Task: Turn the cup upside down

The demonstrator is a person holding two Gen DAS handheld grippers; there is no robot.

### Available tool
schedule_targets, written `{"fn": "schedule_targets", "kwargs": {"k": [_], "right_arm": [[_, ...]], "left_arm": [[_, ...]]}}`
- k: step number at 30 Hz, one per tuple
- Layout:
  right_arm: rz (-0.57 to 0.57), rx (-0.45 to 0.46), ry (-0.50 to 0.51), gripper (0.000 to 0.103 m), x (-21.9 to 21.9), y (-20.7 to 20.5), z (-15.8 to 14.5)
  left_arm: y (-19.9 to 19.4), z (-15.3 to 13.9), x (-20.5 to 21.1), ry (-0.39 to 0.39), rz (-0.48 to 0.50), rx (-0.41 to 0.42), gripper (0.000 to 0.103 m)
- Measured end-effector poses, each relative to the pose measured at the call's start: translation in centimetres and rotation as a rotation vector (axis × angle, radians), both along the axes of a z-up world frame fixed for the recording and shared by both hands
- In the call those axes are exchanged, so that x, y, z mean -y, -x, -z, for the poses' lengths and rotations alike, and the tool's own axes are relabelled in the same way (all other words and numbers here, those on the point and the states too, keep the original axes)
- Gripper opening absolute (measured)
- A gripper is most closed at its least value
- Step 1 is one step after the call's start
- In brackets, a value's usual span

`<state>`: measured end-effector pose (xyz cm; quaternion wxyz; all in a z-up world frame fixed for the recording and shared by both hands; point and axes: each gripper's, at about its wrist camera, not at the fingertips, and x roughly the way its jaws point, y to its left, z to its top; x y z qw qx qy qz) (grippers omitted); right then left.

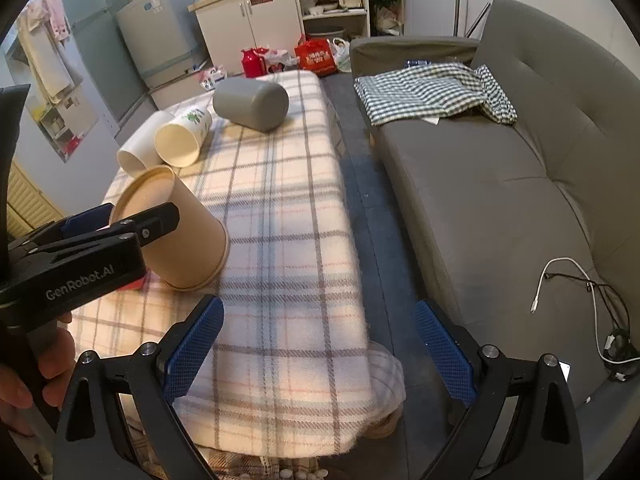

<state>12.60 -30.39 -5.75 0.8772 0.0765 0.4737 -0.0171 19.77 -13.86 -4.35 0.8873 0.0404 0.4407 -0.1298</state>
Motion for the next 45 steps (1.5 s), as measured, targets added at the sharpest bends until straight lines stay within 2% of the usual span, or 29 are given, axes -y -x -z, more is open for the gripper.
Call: {"fn": "schedule_targets", "kwargs": {"k": [10,16,19,25,29,31,35,38,40,45], "right_arm": [[-0.029,0.113,0.008,0.097,-1.3,3.1,-4.3],[-0.055,0.196,0.008,0.097,-2.4,5.2,-6.8],[-0.065,0.228,0.003,0.097,-2.9,6.3,-7.6],[-0.090,0.272,0.001,0.097,-4.3,8.2,-7.9],[-0.098,0.310,-0.010,0.097,-5.3,9.4,-7.1],[-0.097,0.328,-0.015,0.097,-5.8,9.9,-6.5],[-0.100,0.346,-0.001,0.097,-6.5,10.6,-5.2],[-0.089,0.354,-0.002,0.103,-6.6,10.8,-4.6],[-0.077,0.356,0.000,0.103,-6.5,10.8,-4.3],[-0.069,0.372,0.036,0.103,-6.4,11.1,-3.8]], "left_arm": [[2.6,-6.0,-2.3,0.055,-0.045,0.129,0.087],[5.8,-9.1,-4.1,0.067,-0.070,0.230,0.087],[7.7,-9.8,-5.3,0.080,-0.095,0.264,0.087],[11.1,-9.4,-7.6,0.086,-0.140,0.304,0.087],[13.4,-8.6,-8.8,0.070,-0.120,0.358,0.088],[14.6,-7.9,-9.2,0.059,-0.107,0.390,0.098],[16.1,-6.0,-9.8,0.057,-0.115,0.424,0.098],[16.2,-4.2,-10.4,0.069,-0.159,0.394,0.098],[16.5,-3.2,-11.0,0.076,-0.189,0.379,0.098],[17.5,-2.2,-12.2,0.055,-0.269,0.425,0.103]]}}
